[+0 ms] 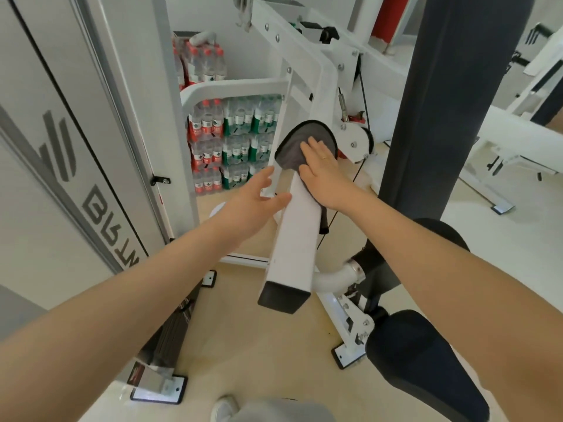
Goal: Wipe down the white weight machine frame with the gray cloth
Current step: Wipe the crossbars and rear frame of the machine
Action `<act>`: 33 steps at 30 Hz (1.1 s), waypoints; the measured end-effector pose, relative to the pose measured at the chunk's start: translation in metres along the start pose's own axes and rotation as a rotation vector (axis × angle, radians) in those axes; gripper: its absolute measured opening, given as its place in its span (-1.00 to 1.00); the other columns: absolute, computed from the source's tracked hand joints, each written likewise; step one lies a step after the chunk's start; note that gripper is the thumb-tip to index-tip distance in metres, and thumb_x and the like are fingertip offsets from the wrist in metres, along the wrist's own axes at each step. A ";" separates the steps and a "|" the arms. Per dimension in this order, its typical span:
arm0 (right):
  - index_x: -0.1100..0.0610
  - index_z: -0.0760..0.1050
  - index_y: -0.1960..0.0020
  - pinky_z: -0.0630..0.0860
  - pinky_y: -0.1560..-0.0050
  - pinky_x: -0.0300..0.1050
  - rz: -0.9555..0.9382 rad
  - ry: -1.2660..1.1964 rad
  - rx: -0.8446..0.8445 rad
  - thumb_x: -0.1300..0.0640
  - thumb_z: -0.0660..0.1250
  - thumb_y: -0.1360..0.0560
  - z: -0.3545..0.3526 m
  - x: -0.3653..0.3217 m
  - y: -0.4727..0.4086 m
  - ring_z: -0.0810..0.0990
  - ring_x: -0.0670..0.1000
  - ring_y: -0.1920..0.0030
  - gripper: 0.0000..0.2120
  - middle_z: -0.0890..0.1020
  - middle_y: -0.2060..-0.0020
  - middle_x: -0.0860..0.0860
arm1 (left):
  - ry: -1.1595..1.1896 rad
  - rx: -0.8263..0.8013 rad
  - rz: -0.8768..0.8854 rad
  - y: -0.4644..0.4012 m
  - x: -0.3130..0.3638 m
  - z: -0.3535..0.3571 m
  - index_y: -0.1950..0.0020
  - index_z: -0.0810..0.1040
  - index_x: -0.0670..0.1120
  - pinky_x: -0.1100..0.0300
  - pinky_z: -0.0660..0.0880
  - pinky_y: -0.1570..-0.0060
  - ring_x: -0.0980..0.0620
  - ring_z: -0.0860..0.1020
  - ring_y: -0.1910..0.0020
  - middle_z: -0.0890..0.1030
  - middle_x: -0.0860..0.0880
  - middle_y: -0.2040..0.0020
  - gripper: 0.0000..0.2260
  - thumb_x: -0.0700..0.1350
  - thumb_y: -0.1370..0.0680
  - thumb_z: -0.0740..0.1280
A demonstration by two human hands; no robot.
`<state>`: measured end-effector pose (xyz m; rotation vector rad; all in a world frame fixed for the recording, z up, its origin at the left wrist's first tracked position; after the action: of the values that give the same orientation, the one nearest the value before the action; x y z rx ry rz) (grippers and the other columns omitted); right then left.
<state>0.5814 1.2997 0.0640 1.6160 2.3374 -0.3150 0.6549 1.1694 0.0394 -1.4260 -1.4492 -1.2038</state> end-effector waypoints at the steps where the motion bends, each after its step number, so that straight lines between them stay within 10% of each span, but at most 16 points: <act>1: 0.20 -0.08 -0.51 -0.19 -0.43 -0.14 -0.030 0.007 -0.001 0.10 -0.04 -0.64 0.001 -0.004 0.008 -0.15 0.06 -0.50 -0.51 -0.08 -0.52 0.11 | 0.005 0.026 -0.006 0.002 0.001 0.000 -0.48 0.15 0.08 0.23 0.27 -0.08 0.18 0.39 -0.14 0.33 0.08 -0.38 -0.44 0.03 -0.53 0.30; 6: 0.09 0.06 -0.51 -0.17 -0.44 -0.04 -0.161 0.008 -0.021 0.05 -0.02 -0.63 0.005 -0.022 0.056 -0.11 -0.02 -0.50 -0.54 -0.01 -0.52 0.00 | 0.073 0.173 0.012 0.031 0.001 0.007 -0.44 0.26 -0.03 0.07 0.45 -0.18 0.06 0.49 -0.15 0.44 0.01 -0.27 -0.52 -0.14 -0.54 0.30; 12: 0.07 0.28 -0.41 -0.18 -0.42 -0.09 -0.422 0.017 -0.025 0.10 0.01 -0.63 0.016 -0.049 0.118 0.00 -0.04 -0.49 -0.64 0.20 -0.47 -0.05 | 0.101 0.430 0.090 0.088 0.001 0.013 -0.28 0.38 0.00 0.52 0.42 0.27 0.41 0.50 0.29 0.49 0.19 0.01 -0.68 -0.25 -0.56 0.22; 21: 0.22 0.38 -0.34 0.02 -0.41 -0.19 -0.529 -0.219 0.128 0.26 0.06 -0.62 0.016 -0.047 0.161 0.29 0.09 -0.41 -0.67 0.43 -0.33 0.16 | 0.071 0.492 0.014 0.175 -0.019 0.047 -0.23 0.44 0.09 0.41 0.37 0.09 0.38 0.50 0.07 0.55 0.25 0.02 -0.75 -0.12 -0.59 0.13; 30: 0.23 0.34 -0.35 0.17 -0.37 -0.08 -0.488 0.259 0.138 0.22 0.11 -0.59 0.007 0.005 0.200 0.34 0.12 -0.37 -0.66 0.43 -0.32 0.16 | 0.002 0.475 -0.021 0.212 -0.012 0.080 -0.37 0.34 0.08 0.42 0.26 0.07 0.34 0.41 -0.03 0.44 0.28 -0.08 -0.66 -0.10 -0.59 0.15; 33: 0.19 0.41 -0.21 0.42 -0.07 0.01 -0.456 0.165 0.118 0.15 0.06 -0.62 -0.004 -0.003 0.213 0.51 0.14 -0.10 -0.75 0.57 -0.08 0.17 | -0.009 0.440 -0.013 0.223 -0.011 0.089 -0.37 0.33 0.07 0.30 0.28 -0.02 0.22 0.41 -0.09 0.42 0.23 -0.15 -0.65 -0.11 -0.59 0.16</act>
<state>0.7814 1.3726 0.0647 1.1735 2.8531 -0.4328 0.8857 1.2368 0.0303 -1.1197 -1.6096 -0.8175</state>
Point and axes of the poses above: each hand's wrist, its own y-axis away from the middle knuckle, its own z-axis out of the palm, x = y × z, the point moved 4 cm from there along -y, towards the middle knuckle
